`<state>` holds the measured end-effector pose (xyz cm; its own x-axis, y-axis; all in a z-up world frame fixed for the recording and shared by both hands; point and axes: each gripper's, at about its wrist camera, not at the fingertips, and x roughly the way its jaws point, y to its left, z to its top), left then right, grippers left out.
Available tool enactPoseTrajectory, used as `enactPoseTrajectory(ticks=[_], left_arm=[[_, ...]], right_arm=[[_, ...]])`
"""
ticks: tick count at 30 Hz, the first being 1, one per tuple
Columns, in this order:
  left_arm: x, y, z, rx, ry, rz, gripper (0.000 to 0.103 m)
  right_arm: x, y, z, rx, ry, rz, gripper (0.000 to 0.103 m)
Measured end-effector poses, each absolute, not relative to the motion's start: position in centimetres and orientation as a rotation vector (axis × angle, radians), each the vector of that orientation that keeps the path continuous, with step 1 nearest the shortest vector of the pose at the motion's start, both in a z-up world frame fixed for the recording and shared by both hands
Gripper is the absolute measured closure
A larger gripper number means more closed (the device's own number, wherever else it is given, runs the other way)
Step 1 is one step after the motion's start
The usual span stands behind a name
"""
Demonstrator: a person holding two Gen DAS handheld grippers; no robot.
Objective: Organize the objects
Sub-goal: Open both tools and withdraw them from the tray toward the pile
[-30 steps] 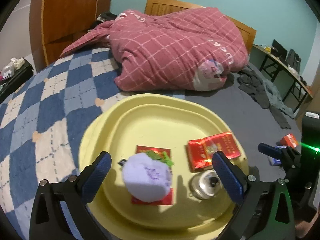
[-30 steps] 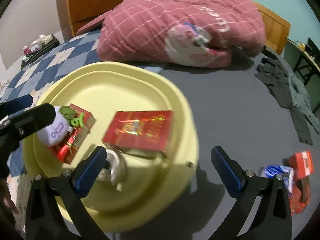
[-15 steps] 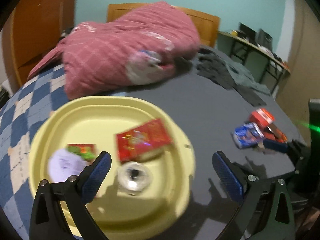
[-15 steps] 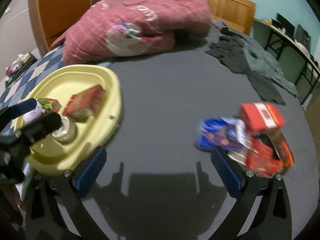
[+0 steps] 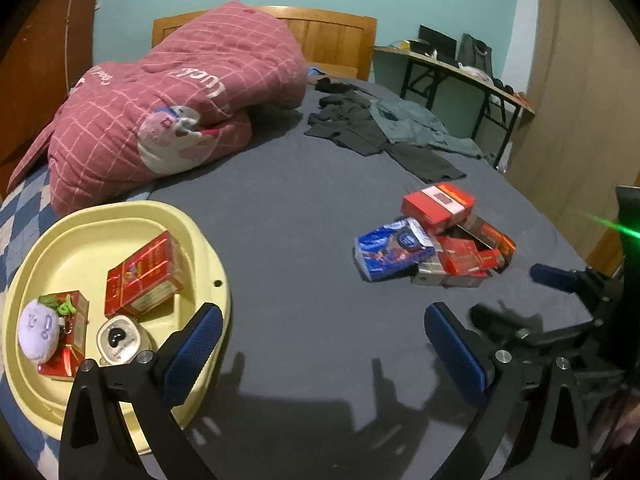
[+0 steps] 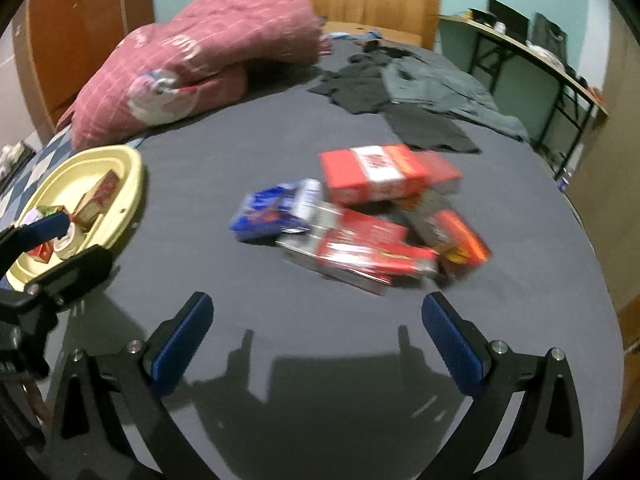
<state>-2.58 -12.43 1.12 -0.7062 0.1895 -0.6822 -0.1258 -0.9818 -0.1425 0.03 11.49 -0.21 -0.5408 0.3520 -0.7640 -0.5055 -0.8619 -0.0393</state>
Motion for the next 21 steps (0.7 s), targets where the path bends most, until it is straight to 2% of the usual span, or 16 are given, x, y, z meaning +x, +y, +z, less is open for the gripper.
enactPoseTrajectory(ticks=[9, 15, 19, 21], left_arm=[[-3.7, -10.5, 0.4, -1.119, -0.168, 2.717, 0.0], [-5.6, -10.4, -0.6, -1.174, -0.314, 2.642, 0.0], [-6.6, -8.9, -0.9, -1.157, -0.272, 2.653, 0.0], [-6.9, -7.9, -1.0, -1.152, -0.25, 2.643, 0.0]], right_arm=[[4.7, 15.5, -0.1, -1.045, 0.322, 2.343, 0.0], [6.1, 17.7, -1.0, -1.033, 0.362, 2.32, 0.0], [6.7, 18.6, -1.6, -1.036, 0.359, 2.311, 0.0], [7.0, 19.3, -1.6, -1.014, 0.422, 2.318, 0.0]])
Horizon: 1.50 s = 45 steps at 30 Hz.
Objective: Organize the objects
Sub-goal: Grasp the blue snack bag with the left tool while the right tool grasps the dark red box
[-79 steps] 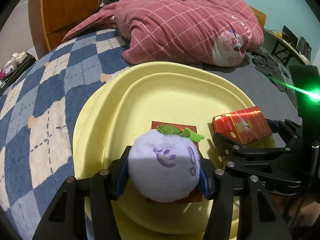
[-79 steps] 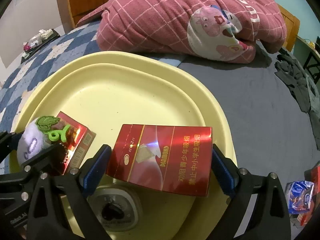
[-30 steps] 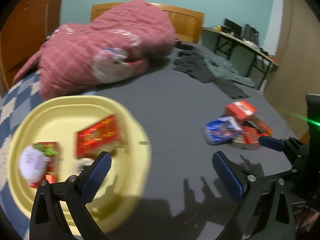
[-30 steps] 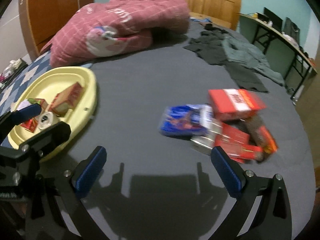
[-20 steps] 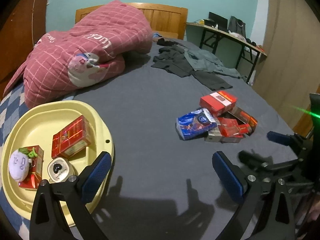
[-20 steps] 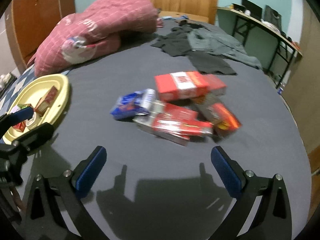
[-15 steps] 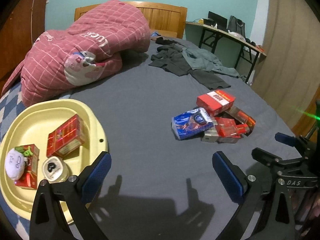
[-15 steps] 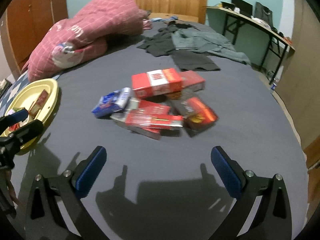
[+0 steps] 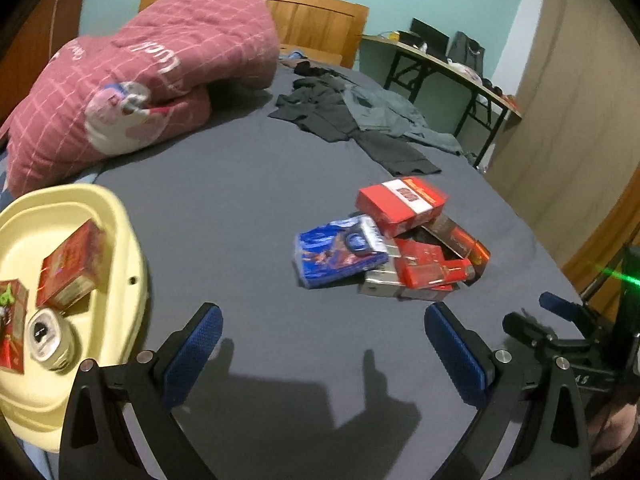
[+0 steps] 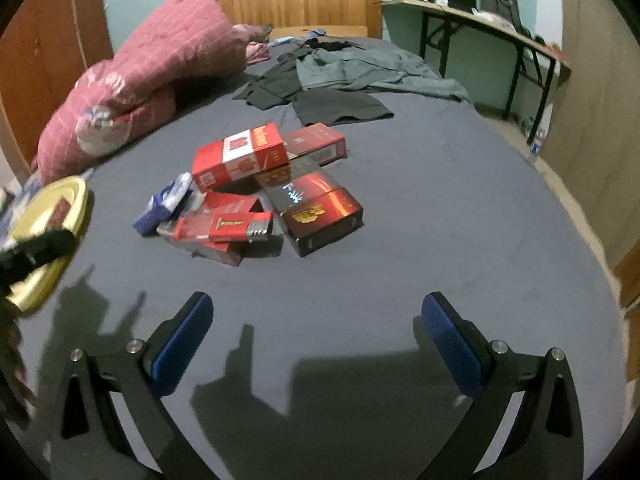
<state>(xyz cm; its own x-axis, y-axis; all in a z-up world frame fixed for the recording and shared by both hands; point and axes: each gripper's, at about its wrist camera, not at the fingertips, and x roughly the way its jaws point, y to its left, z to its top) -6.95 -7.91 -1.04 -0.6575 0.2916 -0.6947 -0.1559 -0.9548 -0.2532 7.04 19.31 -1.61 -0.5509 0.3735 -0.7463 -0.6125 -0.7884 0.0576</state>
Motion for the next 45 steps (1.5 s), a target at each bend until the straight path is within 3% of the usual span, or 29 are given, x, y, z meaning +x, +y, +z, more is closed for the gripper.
enactPoseTrajectory(ticks=[10, 23, 45], left_arm=[[-7.0, -5.7, -1.0, -1.129, -0.214, 2.637, 0.0], [-14.2, -3.9, -3.3, -1.14, -0.275, 2.578, 0.0], [-18.6, -4.7, -8.7, -1.251, -0.398, 2.536, 0.0]], right_arm=[[7.5, 21.8, -2.2, -1.018, 0.447, 2.345, 0.0], [2.9, 23.4, -3.2, -1.098, 0.222, 2.471, 0.0], [-0.3, 25.2, -5.4, -1.189, 0.239, 2.443, 0.0]])
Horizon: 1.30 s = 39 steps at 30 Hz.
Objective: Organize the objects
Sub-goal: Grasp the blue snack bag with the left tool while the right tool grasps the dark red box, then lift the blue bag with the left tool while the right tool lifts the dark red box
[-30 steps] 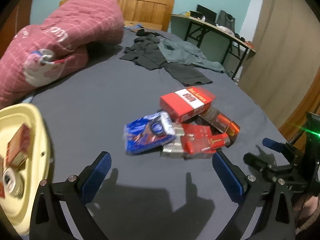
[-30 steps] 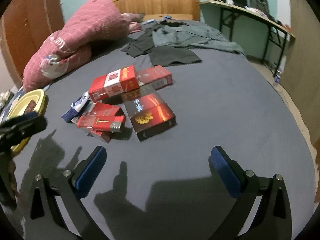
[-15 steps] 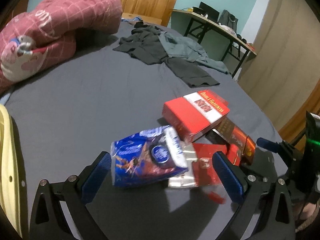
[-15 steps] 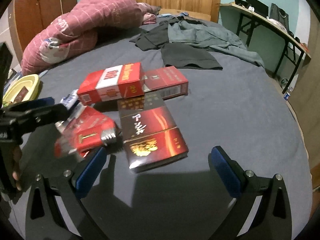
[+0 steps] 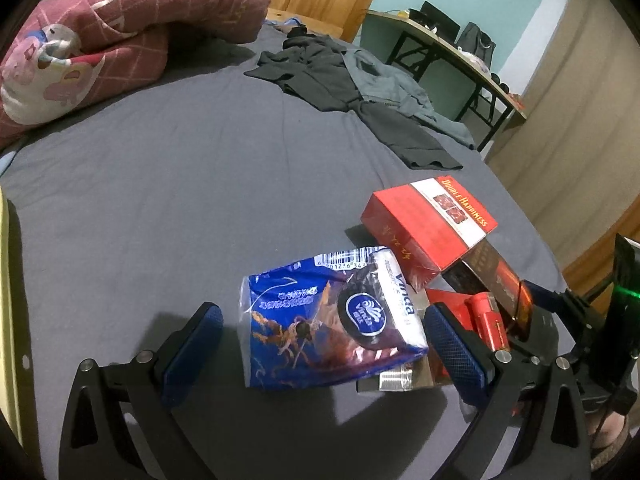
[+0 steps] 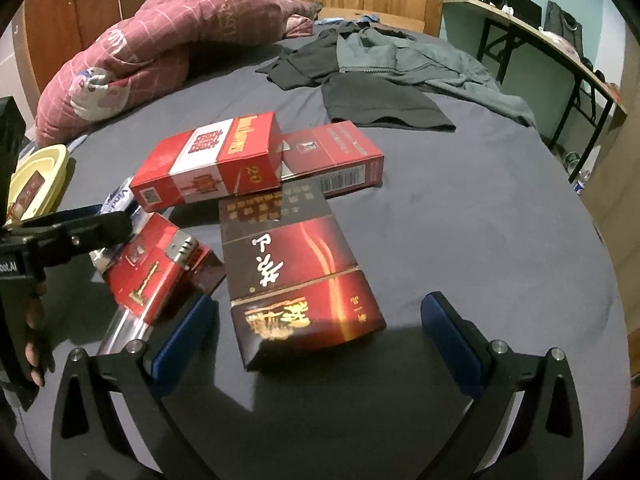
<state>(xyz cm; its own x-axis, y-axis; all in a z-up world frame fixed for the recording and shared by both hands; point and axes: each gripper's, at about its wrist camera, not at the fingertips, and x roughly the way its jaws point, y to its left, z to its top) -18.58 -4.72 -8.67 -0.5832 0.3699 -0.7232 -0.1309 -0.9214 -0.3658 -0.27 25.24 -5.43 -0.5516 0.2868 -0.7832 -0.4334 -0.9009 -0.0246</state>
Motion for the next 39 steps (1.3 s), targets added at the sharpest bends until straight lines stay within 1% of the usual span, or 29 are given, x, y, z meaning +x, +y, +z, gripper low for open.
enactPoseTrajectory(ticks=[2, 4, 5, 6, 7, 9, 12, 18, 27, 39], left_arm=[[-18.8, -4.7, -8.7, -1.248, -0.403, 2.535, 0.002], [-18.9, -4.8, -8.8, -1.252, -0.404, 2.535, 0.004], [-18.8, -4.8, -8.8, -1.248, -0.405, 2.534, 0.007], [-18.8, -4.9, -8.7, -1.241, -0.412, 2.53, 0.016], [-18.7, -5.0, -8.7, -1.236, -0.42, 2.527, 0.024], [-18.6, -5.3, -8.7, -1.227, -0.434, 2.519, 0.026], [-18.4, -5.5, -8.7, -1.216, -0.435, 2.516, 0.028], [-18.5, -5.8, -8.7, -1.201, -0.437, 2.521, 0.029], [-17.3, -5.3, -8.1, -1.19, -0.386, 2.556, 0.03], [-14.4, -6.4, -5.3, -1.17, -0.358, 2.592, 0.03]], right_arm=[[-0.6, 25.2, -5.5, -1.193, 0.231, 2.445, 0.001], [-0.9, 25.0, -5.7, -1.203, 0.212, 2.441, 0.007], [-1.0, 24.9, -5.7, -1.205, 0.2, 2.443, 0.013], [-1.0, 24.7, -5.7, -1.208, 0.186, 2.45, 0.023], [-1.2, 24.4, -5.7, -1.213, 0.167, 2.46, 0.028], [-1.4, 23.9, -5.7, -1.219, 0.127, 2.458, 0.039], [-1.4, 23.4, -5.7, -1.217, 0.088, 2.464, 0.043], [-1.1, 23.7, -5.3, -1.198, 0.114, 2.476, 0.045], [-0.5, 23.8, -4.2, -1.157, 0.134, 2.474, 0.046], [0.6, 23.1, -2.6, -1.148, 0.164, 2.464, 0.046]])
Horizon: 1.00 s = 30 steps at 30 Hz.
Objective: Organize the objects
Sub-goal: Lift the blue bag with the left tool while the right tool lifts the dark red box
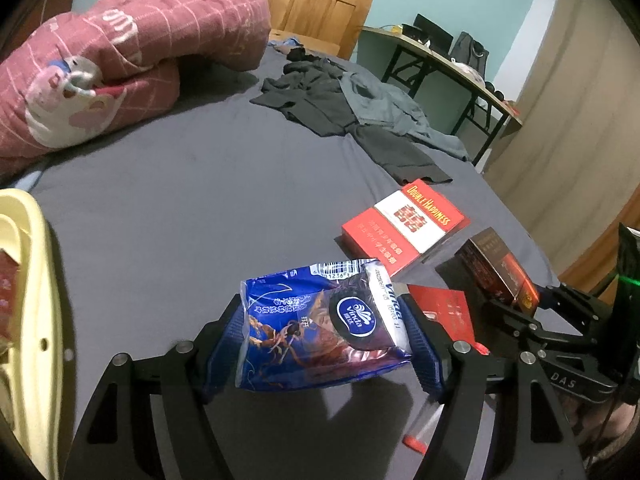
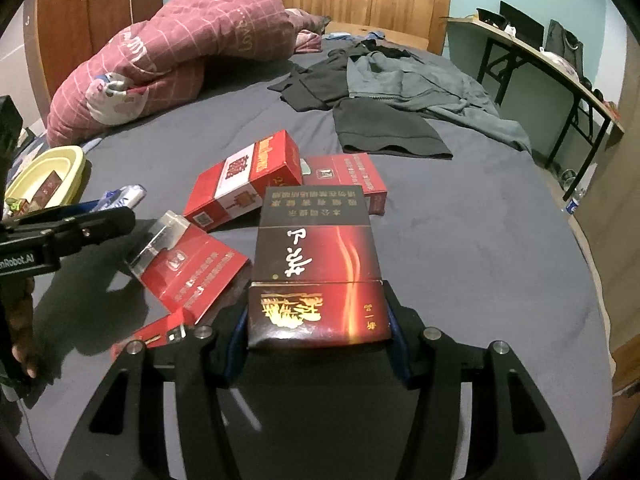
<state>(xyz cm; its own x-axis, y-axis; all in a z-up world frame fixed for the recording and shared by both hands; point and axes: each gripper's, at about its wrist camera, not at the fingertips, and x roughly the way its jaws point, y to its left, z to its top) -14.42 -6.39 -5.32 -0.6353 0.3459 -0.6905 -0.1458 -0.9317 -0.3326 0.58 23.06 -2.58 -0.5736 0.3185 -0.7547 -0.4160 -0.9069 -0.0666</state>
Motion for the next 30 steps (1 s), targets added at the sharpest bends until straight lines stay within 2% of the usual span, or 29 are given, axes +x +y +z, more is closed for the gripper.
enactPoseTrajectory(ticks=[14, 20, 30], left_arm=[[-7.5, -7.3, 0.2, -1.087, -0.269, 2.668, 0.03], [-3.8, -8.4, 0.9, -1.087, -0.203, 2.76, 0.03], [-1.0, -8.3, 2.3, -1.057, -0.192, 2.797, 0.03]], right_arm=[[3.2, 19.0, 0.7, -1.09, 0.222, 2.476, 0.046], [4.2, 17.5, 1.2, -1.051, 0.294, 2.472, 0.046], [4.9, 15.1, 1.1, -1.055, 0.325, 2.433, 0.046]])
